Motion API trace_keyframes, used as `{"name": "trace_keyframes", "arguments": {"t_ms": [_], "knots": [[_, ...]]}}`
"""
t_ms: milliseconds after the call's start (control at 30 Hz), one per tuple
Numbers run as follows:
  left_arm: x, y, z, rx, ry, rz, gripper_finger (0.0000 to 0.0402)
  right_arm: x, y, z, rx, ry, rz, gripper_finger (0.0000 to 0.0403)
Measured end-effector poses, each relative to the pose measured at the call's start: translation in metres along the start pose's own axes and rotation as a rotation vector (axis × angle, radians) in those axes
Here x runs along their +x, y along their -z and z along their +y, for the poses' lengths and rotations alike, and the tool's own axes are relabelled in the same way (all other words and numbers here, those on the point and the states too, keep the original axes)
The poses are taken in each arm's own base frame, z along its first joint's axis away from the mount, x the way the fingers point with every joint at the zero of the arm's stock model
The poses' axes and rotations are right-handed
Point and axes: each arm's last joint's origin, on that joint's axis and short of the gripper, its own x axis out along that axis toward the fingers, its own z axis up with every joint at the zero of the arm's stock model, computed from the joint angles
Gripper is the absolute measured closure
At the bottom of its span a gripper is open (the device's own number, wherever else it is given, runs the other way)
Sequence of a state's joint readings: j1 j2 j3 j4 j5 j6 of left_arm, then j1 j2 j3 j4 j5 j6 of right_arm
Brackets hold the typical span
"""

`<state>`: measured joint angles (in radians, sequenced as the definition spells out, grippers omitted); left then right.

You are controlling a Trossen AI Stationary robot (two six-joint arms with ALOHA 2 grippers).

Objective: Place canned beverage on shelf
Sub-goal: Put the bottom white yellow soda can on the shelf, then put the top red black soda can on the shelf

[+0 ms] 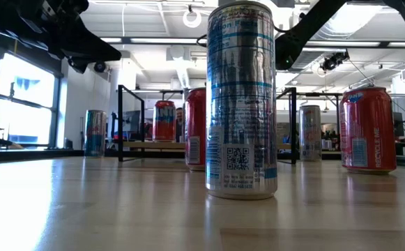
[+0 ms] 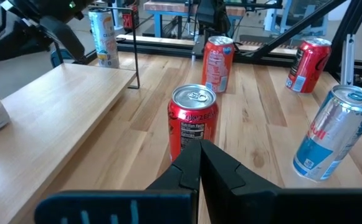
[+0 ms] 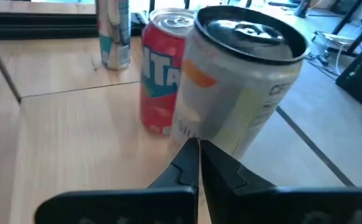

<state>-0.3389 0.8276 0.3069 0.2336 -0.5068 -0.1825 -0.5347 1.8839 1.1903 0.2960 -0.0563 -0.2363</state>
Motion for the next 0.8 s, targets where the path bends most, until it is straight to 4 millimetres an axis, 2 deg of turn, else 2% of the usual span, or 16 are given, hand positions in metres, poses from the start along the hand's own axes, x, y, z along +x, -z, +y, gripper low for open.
{"name": "trace_keyframes", "arguments": {"t_ms": [133, 267, 367, 500, 800], "knots": [[0.000, 0.000, 0.000, -0.006, 0.000, -0.001, 0.0402, -0.006, -0.001, 0.006, -0.034, -0.033, 0.061, 0.0403], [0.000, 0.000, 0.000, -0.005, -0.001, 0.003, 0.0402, -0.026, -0.011, 0.018, -0.044, -0.078, 0.134, 0.0403], [0.000, 0.000, 0.000, -0.005, -0.001, 0.003, 0.0401, -0.044, -0.022, 0.036, -0.074, -0.092, 0.182, 0.0403], [0.000, 0.000, 0.000, 0.003, 0.003, 0.004, 0.0402, -0.068, -0.033, 0.069, -0.121, -0.143, 0.136, 0.0403], [0.000, 0.000, 0.000, 0.029, 0.007, 0.000, 0.0401, -0.134, -0.007, 0.133, -0.036, -0.209, -0.039, 0.0403]]}}
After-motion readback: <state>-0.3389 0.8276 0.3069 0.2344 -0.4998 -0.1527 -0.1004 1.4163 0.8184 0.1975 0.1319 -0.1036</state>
